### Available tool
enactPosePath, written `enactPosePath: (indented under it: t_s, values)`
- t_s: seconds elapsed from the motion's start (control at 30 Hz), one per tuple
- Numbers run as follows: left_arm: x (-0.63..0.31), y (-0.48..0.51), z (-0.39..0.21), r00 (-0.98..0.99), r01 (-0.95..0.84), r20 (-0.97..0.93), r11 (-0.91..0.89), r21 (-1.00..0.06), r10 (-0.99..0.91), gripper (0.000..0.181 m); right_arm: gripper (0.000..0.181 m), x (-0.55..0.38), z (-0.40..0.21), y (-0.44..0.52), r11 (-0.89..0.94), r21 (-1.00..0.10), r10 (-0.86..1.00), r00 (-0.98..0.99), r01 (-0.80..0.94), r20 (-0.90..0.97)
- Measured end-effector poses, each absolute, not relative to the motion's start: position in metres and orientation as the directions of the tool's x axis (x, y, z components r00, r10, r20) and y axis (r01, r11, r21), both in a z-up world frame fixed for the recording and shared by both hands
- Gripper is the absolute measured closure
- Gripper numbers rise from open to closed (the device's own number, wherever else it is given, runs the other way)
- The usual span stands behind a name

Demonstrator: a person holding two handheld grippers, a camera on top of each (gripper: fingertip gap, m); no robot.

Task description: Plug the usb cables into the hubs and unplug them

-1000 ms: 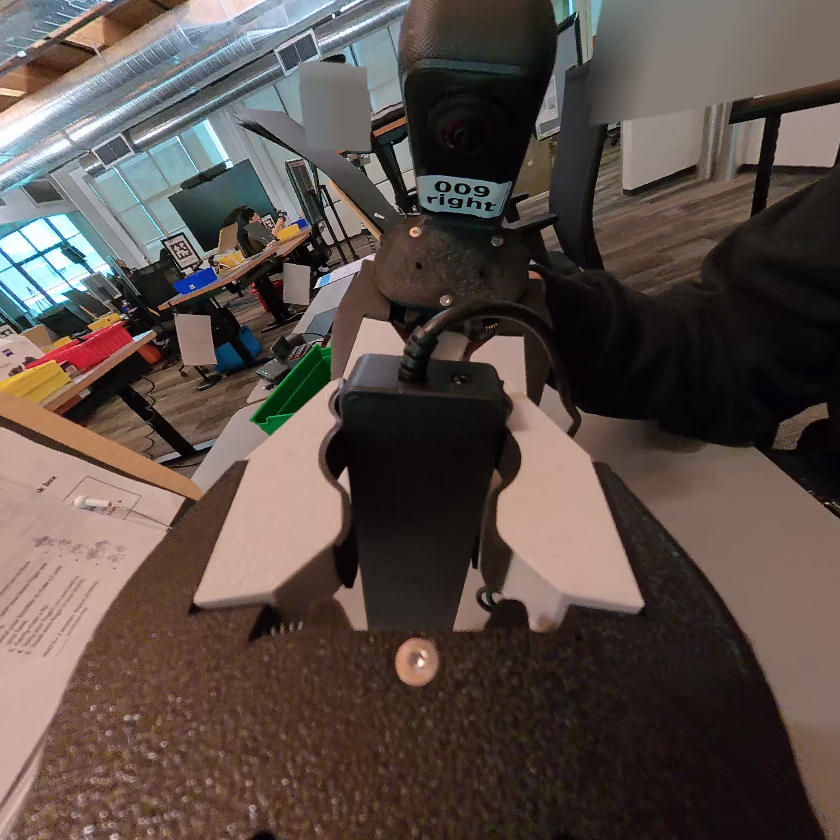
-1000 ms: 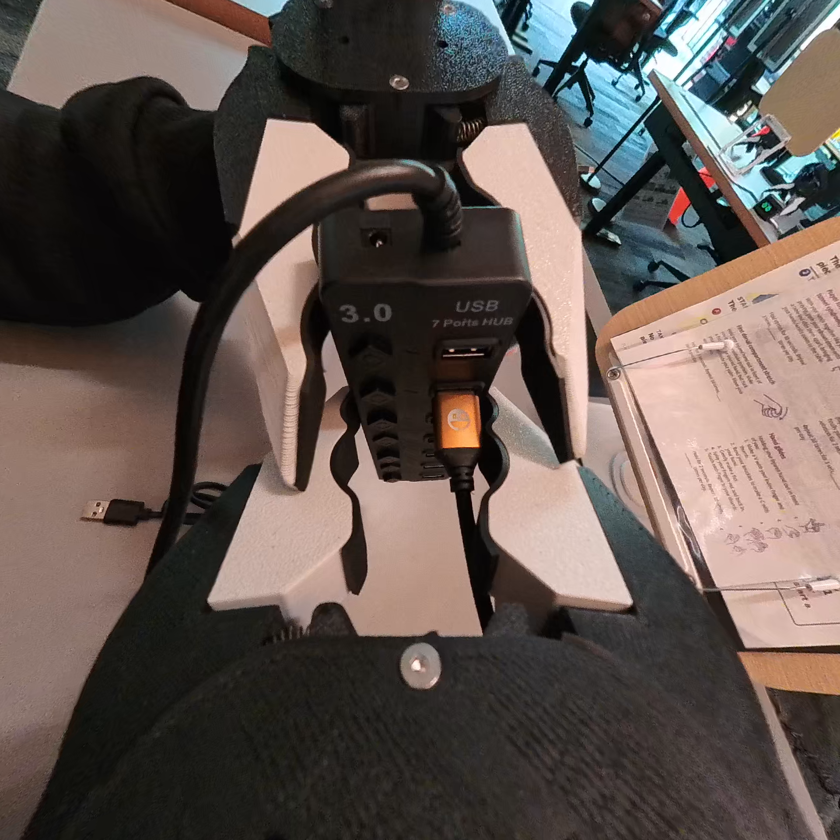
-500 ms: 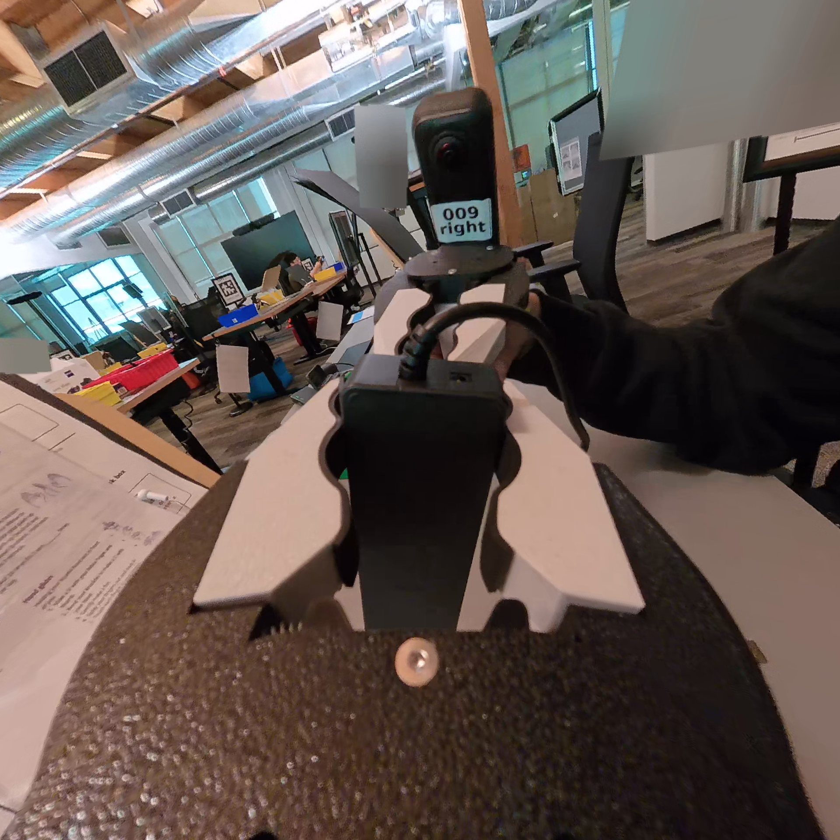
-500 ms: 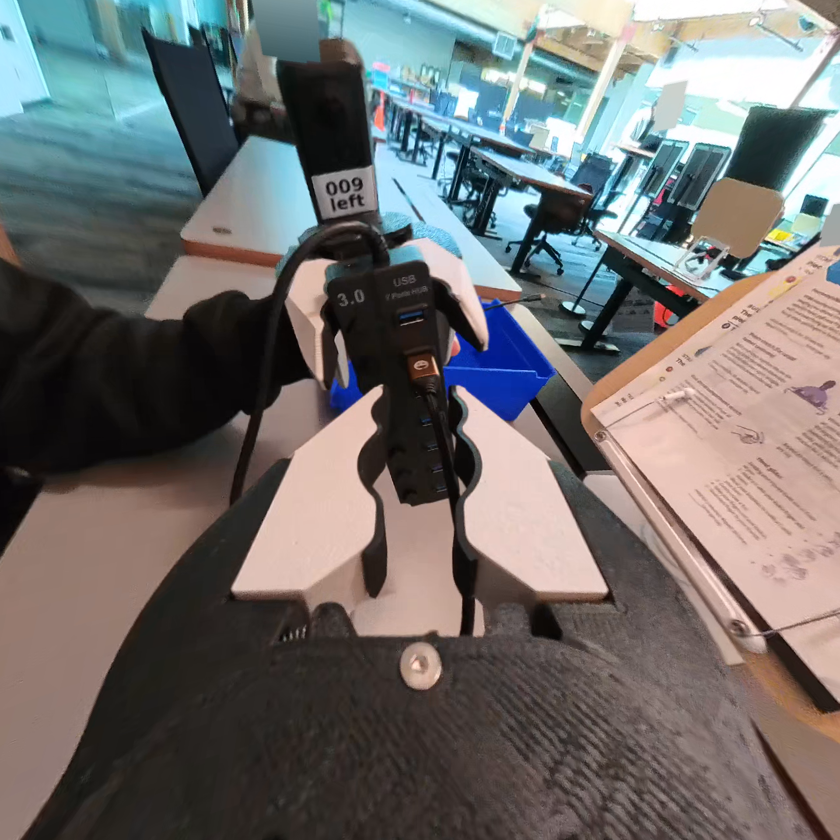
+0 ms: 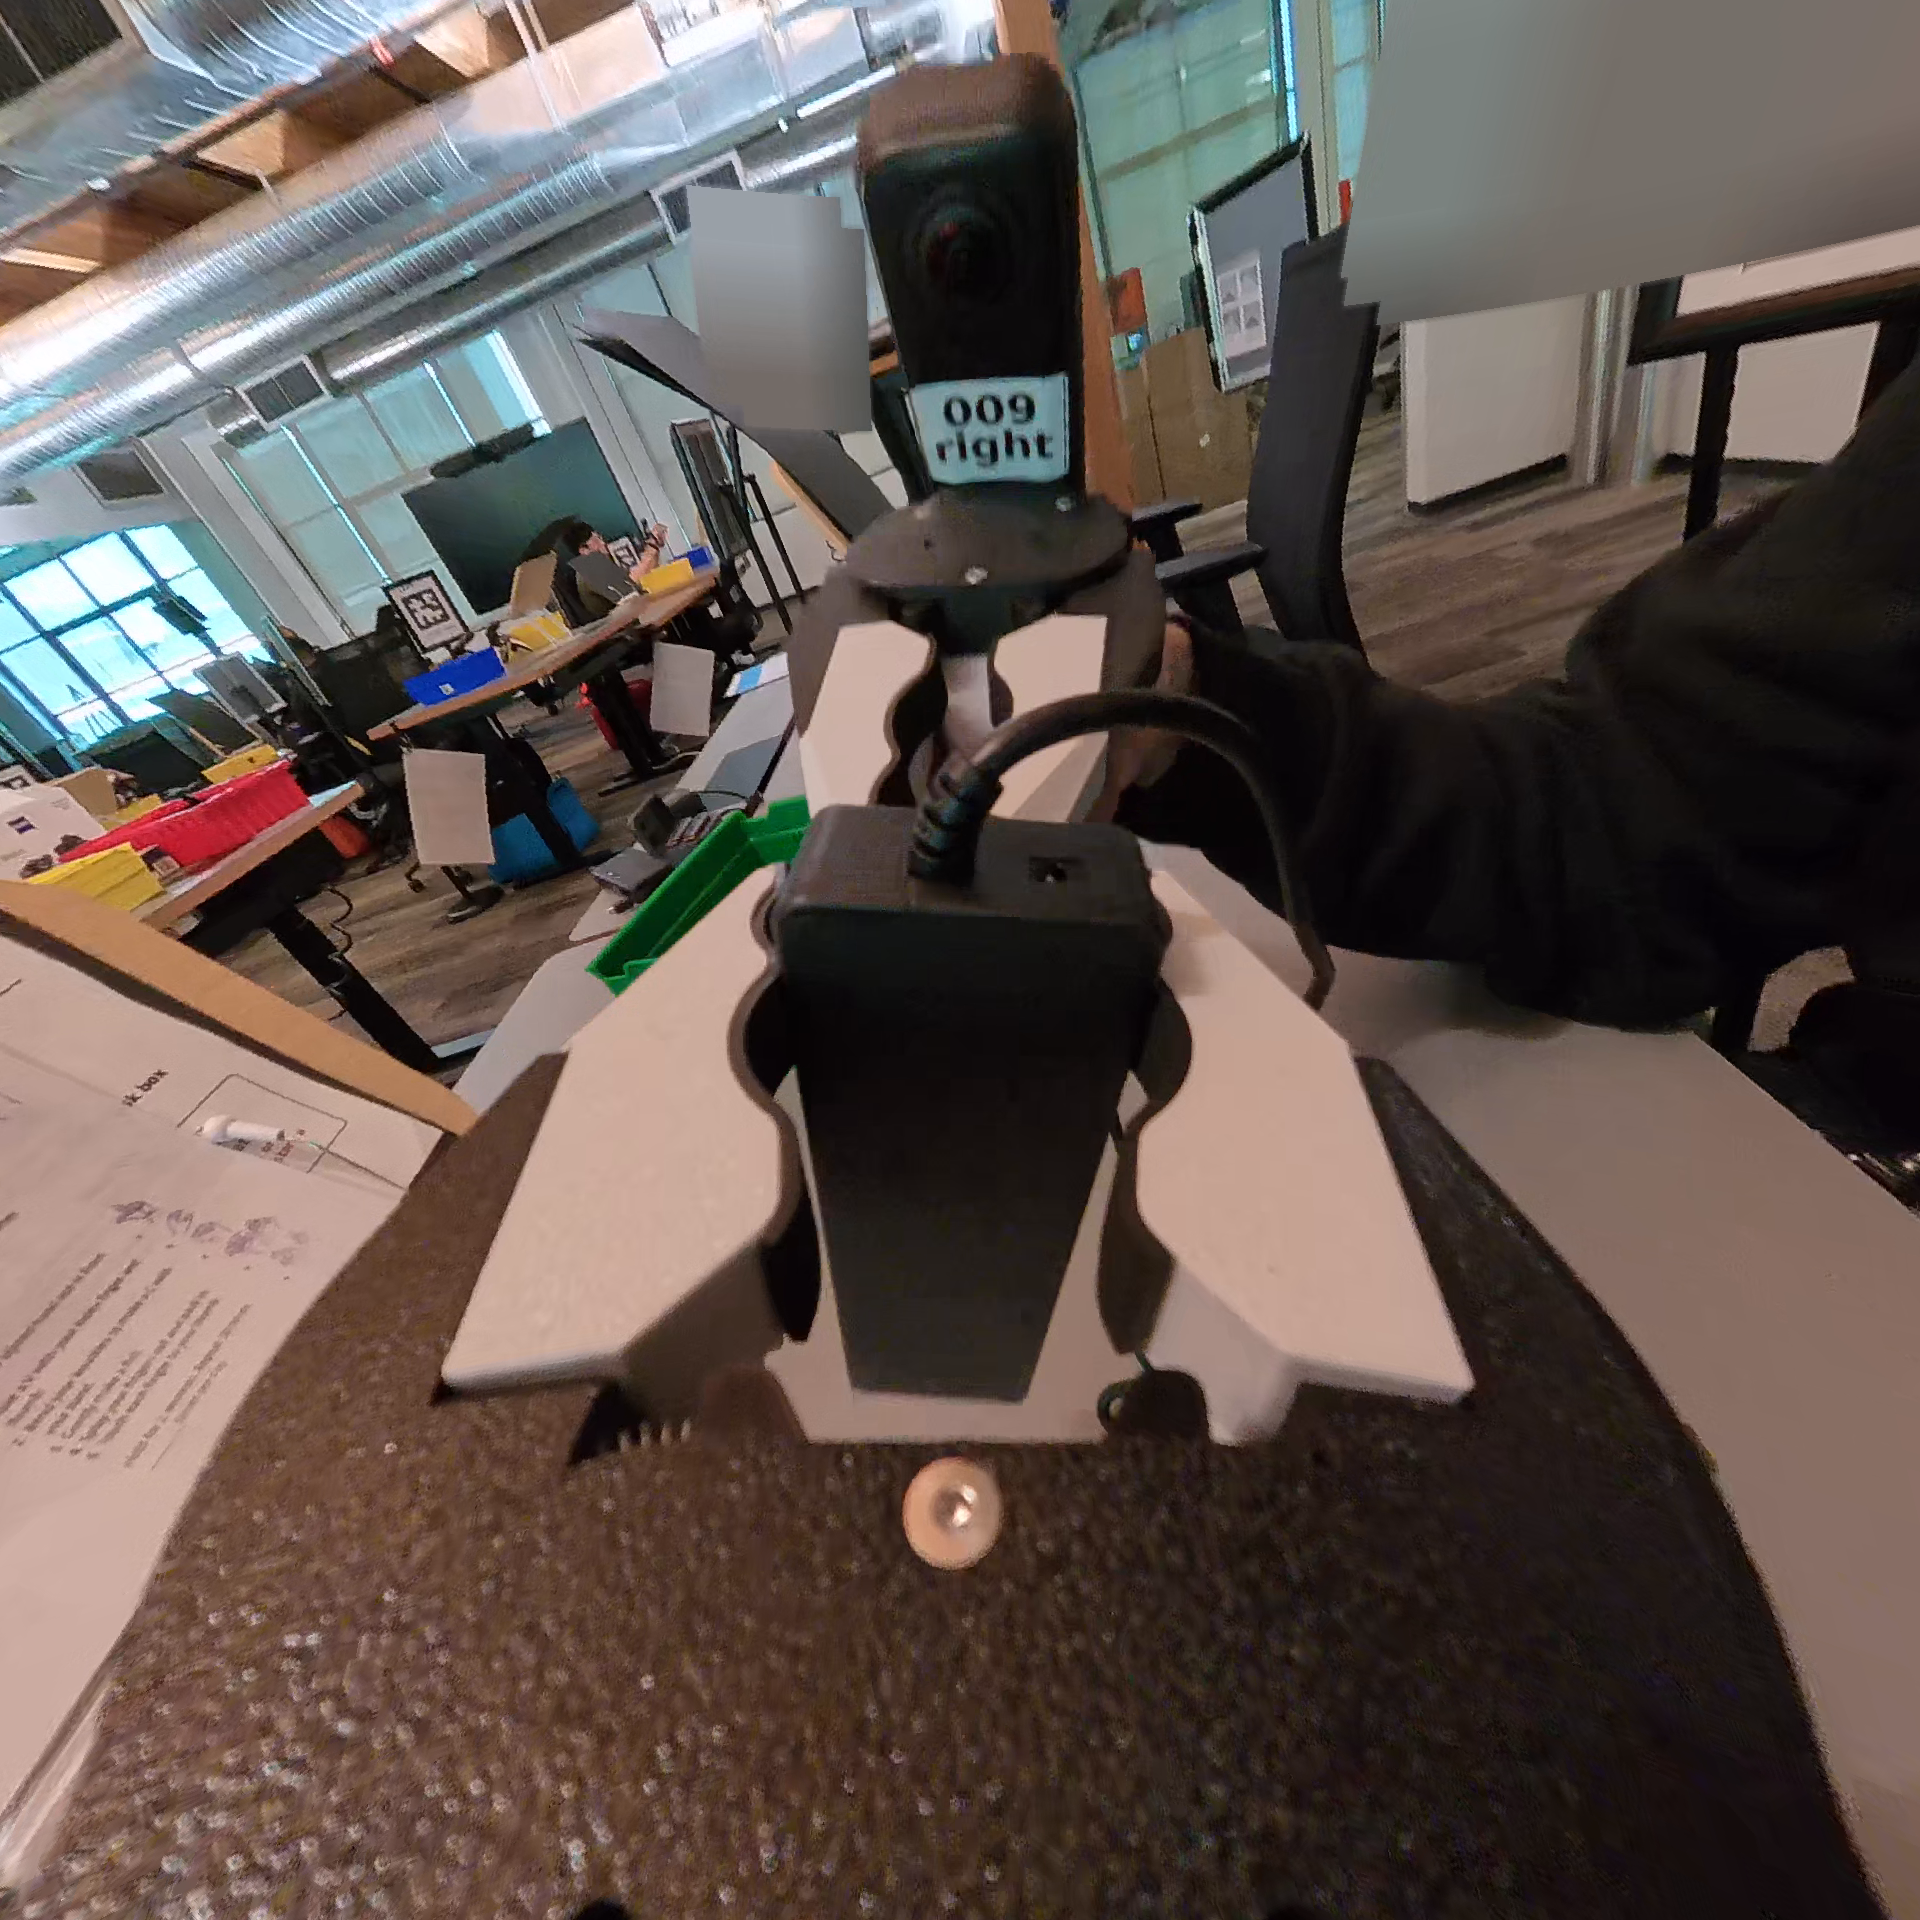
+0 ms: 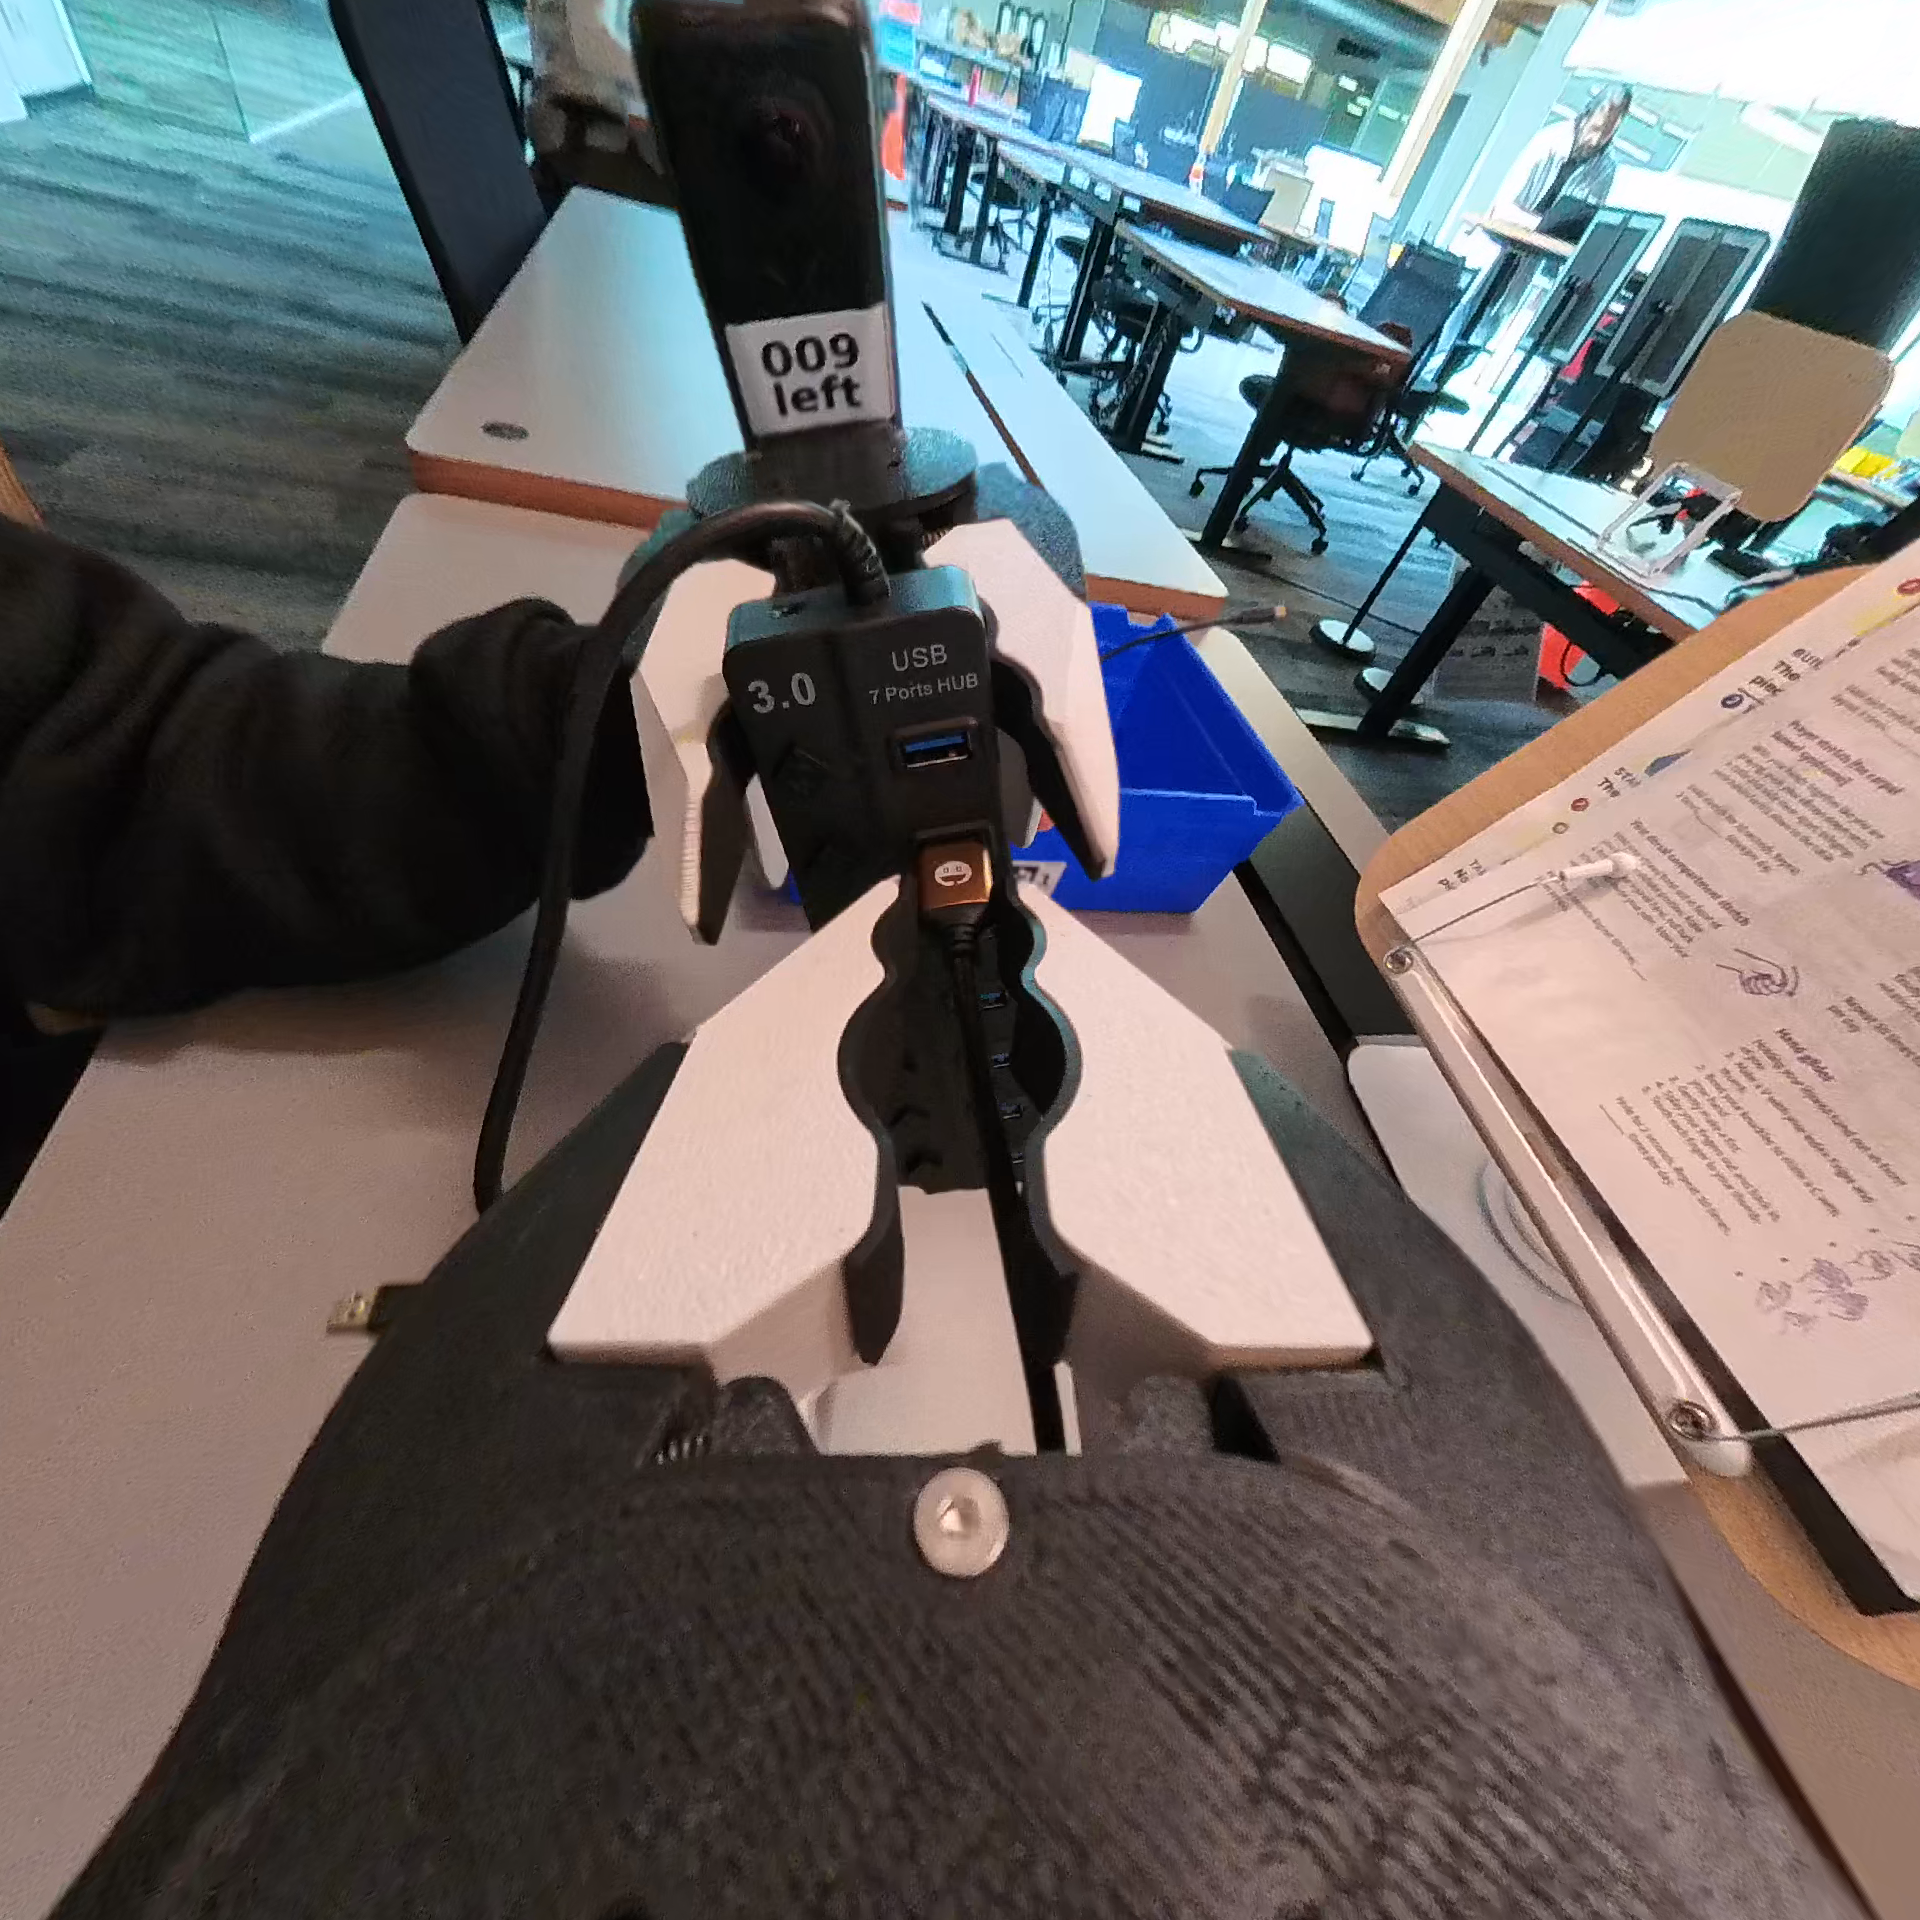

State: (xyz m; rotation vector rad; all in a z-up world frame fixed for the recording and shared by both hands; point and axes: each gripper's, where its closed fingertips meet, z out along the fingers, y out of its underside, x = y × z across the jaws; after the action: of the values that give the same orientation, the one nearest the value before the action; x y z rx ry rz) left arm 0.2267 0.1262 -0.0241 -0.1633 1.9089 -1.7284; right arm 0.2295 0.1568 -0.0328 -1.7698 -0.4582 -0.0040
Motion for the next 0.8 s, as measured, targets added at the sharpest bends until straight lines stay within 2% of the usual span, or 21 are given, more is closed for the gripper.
enactPosePath:
  t_s: [0.33,0.4,0.43,0.5,0.57,0.7,0.8]
  values:
    - [0.232,0.117,-0.027,-0.833,0.244,-0.315,0.208,-0.947,-0.454,0.119,0.167,0.235,-0.022,0.126,-0.294,-0.864,0.221,0.908,0.409,0.355]
    - [0.236,0.158,-0.018,-0.784,0.228,-0.273,0.151,-0.962,-0.558,0.119,0.167,0.292,-0.007,0.093,-0.398,-0.819,-0.065,0.878,0.413,0.474]
    - [0.233,0.177,-0.013,-0.768,0.225,-0.25,0.117,-0.967,-0.589,0.119,0.167,0.304,0.003,0.07,-0.376,-0.842,-0.118,0.881,0.387,0.458]
    - [0.225,0.195,-0.004,-0.739,0.257,-0.26,0.096,-0.962,-0.621,0.119,0.168,0.309,0.032,0.036,-0.163,-0.933,-0.138,0.929,0.32,0.343]
    - [0.222,0.193,-0.001,-0.737,0.269,-0.278,0.109,-0.957,-0.616,0.119,0.168,0.334,0.058,0.002,-0.022,-0.967,-0.305,0.919,0.254,0.249]
    - [0.225,0.18,0.0,-0.75,0.27,-0.283,0.113,-0.956,-0.598,0.119,0.168,0.362,0.06,-0.04,-0.109,-0.951,-0.511,0.804,0.291,0.305]
    - [0.226,0.172,-0.003,-0.763,0.261,-0.283,0.124,-0.957,-0.581,0.119,0.168,0.375,0.075,-0.072,-0.056,-0.942,-0.642,0.71,0.332,0.289]
